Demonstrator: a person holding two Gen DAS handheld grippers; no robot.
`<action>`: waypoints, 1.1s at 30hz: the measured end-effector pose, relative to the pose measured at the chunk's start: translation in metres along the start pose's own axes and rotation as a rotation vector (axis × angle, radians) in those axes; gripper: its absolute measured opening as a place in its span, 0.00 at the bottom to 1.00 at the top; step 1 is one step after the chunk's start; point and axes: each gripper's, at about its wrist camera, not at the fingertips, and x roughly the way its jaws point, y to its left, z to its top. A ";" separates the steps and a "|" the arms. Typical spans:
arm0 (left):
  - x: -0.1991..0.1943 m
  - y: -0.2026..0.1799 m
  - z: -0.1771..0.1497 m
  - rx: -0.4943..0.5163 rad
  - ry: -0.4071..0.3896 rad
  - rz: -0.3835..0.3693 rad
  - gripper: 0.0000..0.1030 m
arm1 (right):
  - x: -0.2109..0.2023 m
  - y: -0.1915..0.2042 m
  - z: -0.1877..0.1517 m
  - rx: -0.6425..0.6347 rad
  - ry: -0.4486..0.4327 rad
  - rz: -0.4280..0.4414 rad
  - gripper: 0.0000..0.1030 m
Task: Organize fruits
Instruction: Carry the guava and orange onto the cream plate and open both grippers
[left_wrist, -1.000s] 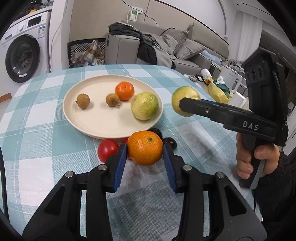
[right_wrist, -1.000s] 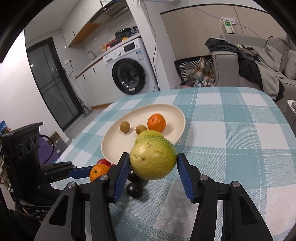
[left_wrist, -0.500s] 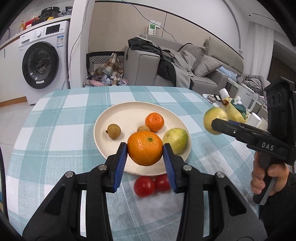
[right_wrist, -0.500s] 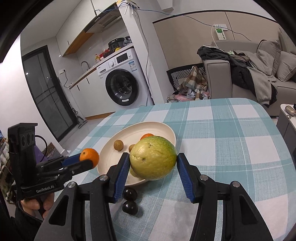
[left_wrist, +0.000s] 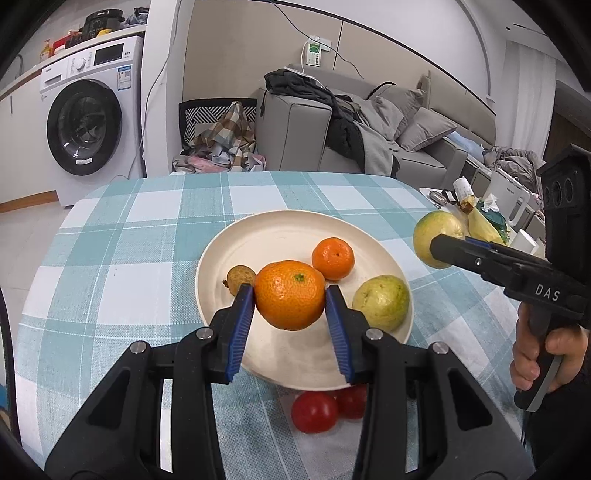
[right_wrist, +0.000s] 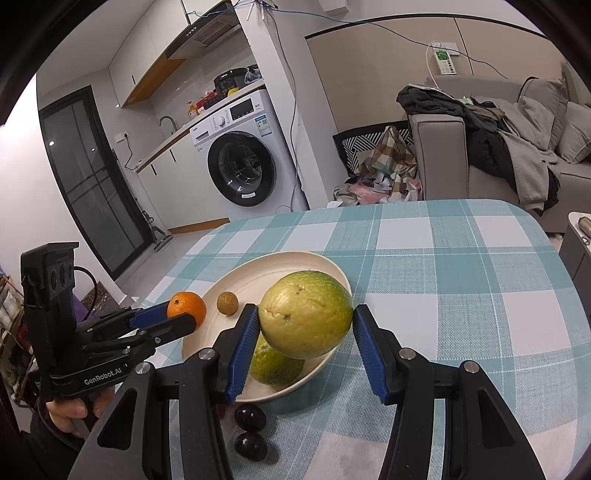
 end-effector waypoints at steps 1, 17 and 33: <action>0.003 0.001 0.001 0.000 0.003 0.002 0.35 | 0.003 0.000 0.001 -0.005 0.003 -0.003 0.52; 0.030 0.009 0.001 -0.007 0.031 0.022 0.35 | 0.039 -0.006 0.003 0.004 0.068 -0.002 0.52; 0.038 0.010 -0.005 -0.015 0.052 0.030 0.35 | 0.056 -0.005 0.000 -0.010 0.090 -0.025 0.52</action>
